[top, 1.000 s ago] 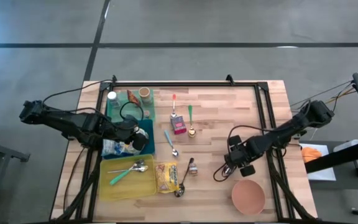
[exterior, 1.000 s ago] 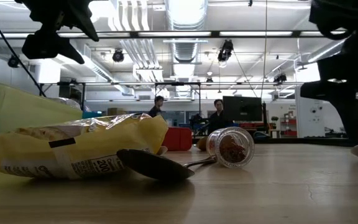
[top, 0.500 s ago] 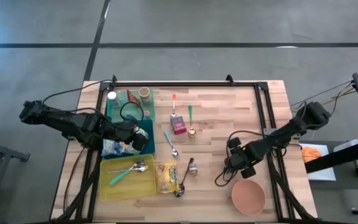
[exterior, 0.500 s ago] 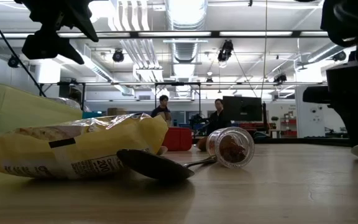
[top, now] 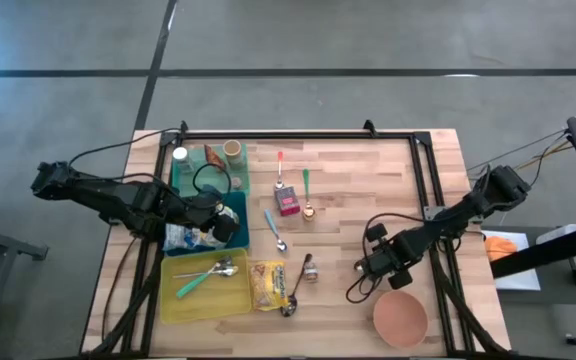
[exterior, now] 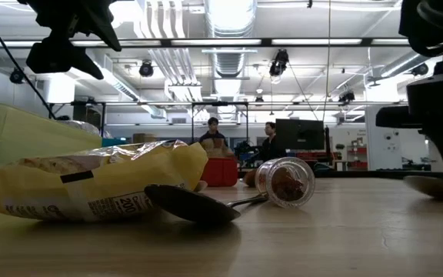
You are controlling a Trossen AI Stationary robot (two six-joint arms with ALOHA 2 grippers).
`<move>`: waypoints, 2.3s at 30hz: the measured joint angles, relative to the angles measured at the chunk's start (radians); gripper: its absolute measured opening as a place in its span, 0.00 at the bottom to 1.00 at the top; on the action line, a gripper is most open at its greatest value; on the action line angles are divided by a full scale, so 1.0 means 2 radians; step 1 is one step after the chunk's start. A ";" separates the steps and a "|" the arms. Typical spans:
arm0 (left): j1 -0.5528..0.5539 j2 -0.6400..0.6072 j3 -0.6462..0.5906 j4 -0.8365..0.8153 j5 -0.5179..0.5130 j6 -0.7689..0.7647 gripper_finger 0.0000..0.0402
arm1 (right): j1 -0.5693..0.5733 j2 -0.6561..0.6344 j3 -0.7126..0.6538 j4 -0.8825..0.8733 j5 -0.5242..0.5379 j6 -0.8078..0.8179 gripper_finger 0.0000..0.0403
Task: Pick & Place Food Item
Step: Put the yellow spoon into the yellow bin
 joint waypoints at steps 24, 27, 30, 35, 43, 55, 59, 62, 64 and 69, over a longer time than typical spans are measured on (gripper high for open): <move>0.001 0.044 -0.007 0.189 -0.075 0.081 0.64 | -0.018 -0.160 0.053 0.091 0.038 0.184 0.02; 0.001 0.063 -0.011 0.230 -0.075 0.092 0.64 | -0.031 -0.175 0.060 0.105 0.053 0.193 0.01; 0.001 0.075 -0.013 0.232 -0.069 0.092 0.64 | -0.040 -0.177 0.060 0.085 0.054 0.208 0.01; 0.000 0.079 -0.017 0.230 -0.056 0.090 0.64 | -0.039 -0.169 0.059 0.079 0.048 0.210 0.02; 0.000 0.078 -0.018 0.217 -0.048 0.090 0.64 | -0.041 -0.117 0.059 0.079 -0.022 0.189 0.02; 0.000 0.078 -0.019 0.215 -0.043 0.088 0.64 | -0.042 -0.013 0.059 0.099 -0.048 0.162 0.37; 0.000 0.078 -0.019 0.214 -0.037 0.088 0.64 | -0.042 0.017 0.059 0.101 -0.036 0.134 0.44; 0.000 0.078 -0.019 0.214 -0.037 0.088 0.64 | -0.042 0.035 0.059 0.118 -0.020 0.113 0.45; 0.000 0.078 -0.019 0.214 -0.037 0.088 0.64 | -0.042 0.045 0.060 0.126 -0.014 0.101 0.45; 0.000 0.078 -0.019 0.211 -0.034 0.078 0.64 | -0.042 0.070 0.071 0.133 -0.008 0.081 0.44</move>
